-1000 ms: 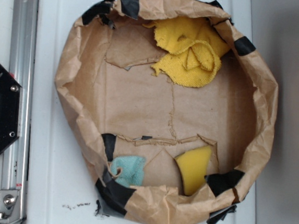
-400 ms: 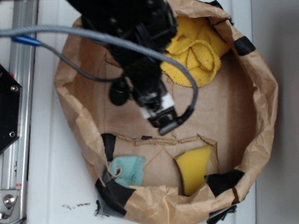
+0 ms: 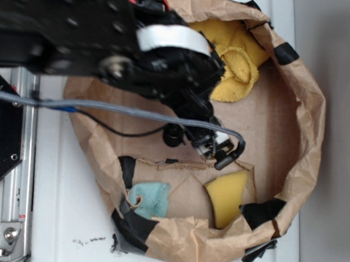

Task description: Grab the yellow cloth.

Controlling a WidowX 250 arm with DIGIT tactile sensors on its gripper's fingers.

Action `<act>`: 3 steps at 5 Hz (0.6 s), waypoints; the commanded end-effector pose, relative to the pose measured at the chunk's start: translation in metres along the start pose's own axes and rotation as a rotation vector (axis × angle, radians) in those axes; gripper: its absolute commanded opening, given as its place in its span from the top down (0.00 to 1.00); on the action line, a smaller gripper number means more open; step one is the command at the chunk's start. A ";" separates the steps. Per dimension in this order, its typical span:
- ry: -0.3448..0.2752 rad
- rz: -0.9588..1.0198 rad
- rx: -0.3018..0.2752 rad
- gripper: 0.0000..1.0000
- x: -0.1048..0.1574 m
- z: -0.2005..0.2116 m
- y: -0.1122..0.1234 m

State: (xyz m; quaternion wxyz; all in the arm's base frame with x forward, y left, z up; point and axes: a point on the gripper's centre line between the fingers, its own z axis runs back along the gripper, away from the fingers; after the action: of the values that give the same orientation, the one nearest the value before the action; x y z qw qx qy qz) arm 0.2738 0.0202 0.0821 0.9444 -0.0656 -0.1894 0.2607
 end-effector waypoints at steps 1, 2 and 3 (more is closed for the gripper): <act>0.023 0.010 0.142 0.00 0.052 -0.009 0.009; 0.106 -0.003 0.190 0.00 0.064 -0.027 0.012; 0.135 0.007 0.238 0.00 0.067 -0.047 0.013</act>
State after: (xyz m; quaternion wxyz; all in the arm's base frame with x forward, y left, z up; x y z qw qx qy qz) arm 0.3244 0.0594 0.0350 0.9561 0.0325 -0.0637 0.2841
